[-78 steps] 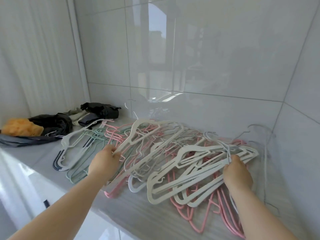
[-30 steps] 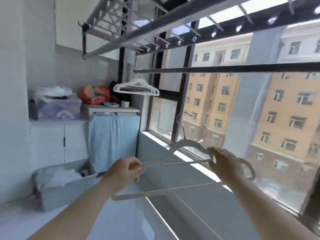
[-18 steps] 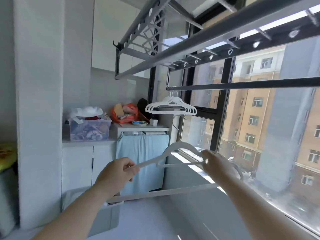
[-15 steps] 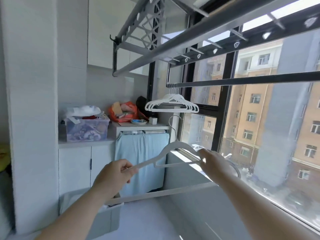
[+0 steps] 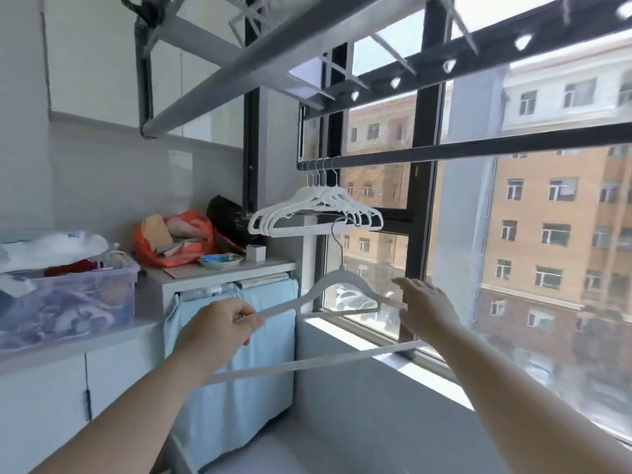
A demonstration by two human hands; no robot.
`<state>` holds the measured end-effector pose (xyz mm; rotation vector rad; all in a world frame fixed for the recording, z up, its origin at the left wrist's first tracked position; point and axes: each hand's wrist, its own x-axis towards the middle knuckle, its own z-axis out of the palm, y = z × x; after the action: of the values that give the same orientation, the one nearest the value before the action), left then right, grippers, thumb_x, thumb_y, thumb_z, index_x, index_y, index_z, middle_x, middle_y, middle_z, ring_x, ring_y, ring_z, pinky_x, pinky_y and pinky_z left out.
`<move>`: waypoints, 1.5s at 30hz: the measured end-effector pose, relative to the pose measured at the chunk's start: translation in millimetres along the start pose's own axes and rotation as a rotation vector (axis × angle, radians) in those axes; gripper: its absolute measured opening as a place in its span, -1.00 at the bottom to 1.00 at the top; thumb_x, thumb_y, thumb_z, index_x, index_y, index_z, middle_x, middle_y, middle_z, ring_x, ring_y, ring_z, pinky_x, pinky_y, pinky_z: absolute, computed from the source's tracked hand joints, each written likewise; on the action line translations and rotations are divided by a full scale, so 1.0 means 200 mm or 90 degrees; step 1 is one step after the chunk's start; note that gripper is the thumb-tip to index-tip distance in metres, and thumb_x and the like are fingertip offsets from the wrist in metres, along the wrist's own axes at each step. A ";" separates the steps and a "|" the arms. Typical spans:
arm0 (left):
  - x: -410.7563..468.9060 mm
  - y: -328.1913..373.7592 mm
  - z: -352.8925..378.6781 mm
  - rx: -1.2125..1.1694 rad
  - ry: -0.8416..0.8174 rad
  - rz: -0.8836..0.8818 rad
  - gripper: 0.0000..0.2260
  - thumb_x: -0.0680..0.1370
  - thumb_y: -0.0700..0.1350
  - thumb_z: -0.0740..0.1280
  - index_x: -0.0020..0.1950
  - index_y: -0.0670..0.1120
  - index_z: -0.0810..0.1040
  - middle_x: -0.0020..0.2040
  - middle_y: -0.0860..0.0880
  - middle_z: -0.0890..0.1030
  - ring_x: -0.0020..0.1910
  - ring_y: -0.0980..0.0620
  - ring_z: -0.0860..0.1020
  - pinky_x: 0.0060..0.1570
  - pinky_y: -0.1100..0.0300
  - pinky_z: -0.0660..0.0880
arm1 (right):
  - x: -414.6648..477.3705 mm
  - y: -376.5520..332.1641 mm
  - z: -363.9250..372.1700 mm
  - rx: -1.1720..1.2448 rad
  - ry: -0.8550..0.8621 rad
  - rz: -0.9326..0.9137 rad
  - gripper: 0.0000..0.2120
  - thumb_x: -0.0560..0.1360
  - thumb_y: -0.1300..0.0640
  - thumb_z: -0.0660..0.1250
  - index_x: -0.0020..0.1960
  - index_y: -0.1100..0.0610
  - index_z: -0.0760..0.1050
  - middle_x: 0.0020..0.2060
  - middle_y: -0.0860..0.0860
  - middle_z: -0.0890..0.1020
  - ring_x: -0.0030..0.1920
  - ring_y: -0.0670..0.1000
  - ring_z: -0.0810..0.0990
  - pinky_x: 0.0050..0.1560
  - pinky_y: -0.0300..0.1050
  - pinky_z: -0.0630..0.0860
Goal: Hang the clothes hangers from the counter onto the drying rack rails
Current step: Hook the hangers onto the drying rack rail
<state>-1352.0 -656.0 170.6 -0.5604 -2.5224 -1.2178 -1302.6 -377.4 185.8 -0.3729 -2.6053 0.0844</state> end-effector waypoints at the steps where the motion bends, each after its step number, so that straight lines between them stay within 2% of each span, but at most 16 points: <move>1: 0.10 -0.03 -0.01 0.005 0.001 0.012 -0.80 0.51 -0.03 0.30 -0.32 0.04 0.47 -0.42 0.08 0.53 -0.44 0.04 0.45 -0.38 0.23 0.30 | 0.07 -0.01 0.02 -0.004 0.005 0.011 -0.47 0.53 0.28 0.15 0.46 0.01 0.16 0.41 -0.02 0.31 0.40 0.02 0.26 0.38 -0.11 0.16; 3: 0.29 -0.06 0.00 0.015 0.009 0.036 -0.79 0.51 -0.02 0.29 -0.33 0.05 0.46 -0.41 0.09 0.55 -0.40 0.03 0.51 -0.36 0.22 0.33 | 0.19 -0.03 0.04 -0.005 0.020 0.032 -0.49 0.55 0.26 0.16 0.45 0.00 0.17 0.41 -0.02 0.30 0.41 0.03 0.23 0.38 -0.11 0.14; 7: 0.60 -0.07 0.09 -0.002 0.011 0.066 -0.79 0.54 -0.03 0.26 -0.31 0.05 0.44 -0.38 0.09 0.54 -0.50 0.07 0.39 -0.43 0.24 0.25 | 0.43 0.00 0.01 -0.040 0.075 0.071 -0.51 0.55 0.28 0.12 0.45 0.04 0.18 0.42 -0.01 0.29 0.42 0.03 0.21 0.39 -0.12 0.12; 12: 0.97 0.00 0.19 -0.016 0.023 0.132 -0.81 0.55 -0.04 0.24 -0.27 0.01 0.46 -0.38 0.06 0.54 -0.46 0.08 0.43 -0.36 0.21 0.33 | 0.77 0.04 -0.18 -0.117 0.223 0.096 -0.53 0.54 0.28 0.16 0.43 0.12 0.23 0.41 0.07 0.28 0.42 0.07 0.21 0.42 -0.06 0.12; 17: 1.28 0.11 0.24 -0.049 0.030 0.161 -0.81 0.55 -0.05 0.26 -0.27 -0.02 0.51 -0.39 0.04 0.55 -0.42 0.03 0.46 -0.28 0.18 0.41 | 1.06 0.06 -0.34 -0.248 0.322 0.063 -0.52 0.53 0.32 0.13 0.44 0.13 0.21 0.44 0.08 0.20 0.46 0.09 0.10 0.47 -0.02 -0.01; 21: 1.44 0.18 0.27 -0.082 0.050 0.168 -0.73 0.54 -0.05 0.26 -0.37 0.03 0.43 -0.40 0.04 0.54 -0.45 0.03 0.45 -0.27 0.18 0.42 | 1.21 0.08 -0.42 -0.323 0.326 0.044 -0.47 0.52 0.37 0.11 0.46 0.12 0.16 0.47 0.06 0.15 0.49 0.06 0.04 0.47 -0.03 -0.15; 24: 1.53 0.25 0.27 -0.066 0.056 0.168 -0.77 0.54 -0.05 0.27 -0.31 -0.03 0.48 -0.29 -0.08 0.62 -0.37 -0.04 0.50 -0.22 0.16 0.43 | 1.29 0.11 -0.47 -0.389 0.297 0.090 -0.45 0.54 0.32 0.12 0.48 0.09 0.09 0.47 0.05 0.16 0.49 0.06 0.03 0.47 0.02 -0.21; 28: 1.62 0.29 0.30 -0.041 0.060 0.183 -0.80 0.56 -0.08 0.25 -0.10 -0.19 0.57 -0.16 -0.16 0.65 -0.29 -0.06 0.50 -0.22 0.17 0.42 | 1.32 0.12 -0.49 -0.419 0.255 0.160 -0.51 0.52 0.31 0.14 0.42 0.12 0.18 0.33 0.07 0.39 0.39 0.10 0.27 0.45 0.11 -0.05; 32: 1.68 0.31 0.36 -0.010 0.051 0.174 -0.82 0.55 -0.09 0.24 -0.17 -0.13 0.54 -0.16 -0.12 0.65 -0.30 -0.07 0.50 -0.21 0.16 0.44 | 1.34 0.14 -0.49 -0.415 0.248 0.169 -0.58 0.51 0.30 0.15 0.36 0.13 0.25 0.20 0.07 0.48 0.25 0.11 0.41 0.31 0.03 0.22; 37: 1.72 0.29 0.43 -0.031 0.048 0.158 -0.81 0.55 -0.08 0.24 -0.22 -0.12 0.52 -0.16 -0.15 0.65 -0.27 -0.09 0.51 -0.19 0.16 0.41 | 1.35 0.16 -0.47 -0.400 0.279 0.154 -0.57 0.52 0.31 0.13 0.37 0.13 0.25 0.23 0.09 0.46 0.26 0.11 0.39 0.28 -0.01 0.23; 41: 1.74 0.27 0.45 -0.031 0.051 0.153 -0.81 0.56 -0.07 0.23 -0.10 -0.15 0.56 -0.20 -0.10 0.60 -0.24 -0.07 0.48 -0.21 0.17 0.37 | 1.36 0.16 -0.47 -0.404 0.281 0.151 -0.56 0.52 0.30 0.13 0.39 0.13 0.23 0.25 0.09 0.45 0.27 0.11 0.38 0.28 -0.01 0.22; 45: 1.73 0.25 0.46 -0.037 0.054 0.152 -0.85 0.56 -0.08 0.24 -0.12 -0.11 0.53 -0.21 -0.08 0.58 -0.23 -0.07 0.50 -0.22 0.18 0.35 | 1.36 0.16 -0.46 -0.410 0.284 0.148 -0.57 0.52 0.29 0.13 0.38 0.13 0.24 0.24 0.09 0.46 0.26 0.11 0.39 0.27 -0.01 0.22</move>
<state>-1643.3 -478.6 291.3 -0.7817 -2.2798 -1.2023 -1476.1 -271.2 391.2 -0.8103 -2.0784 -0.6920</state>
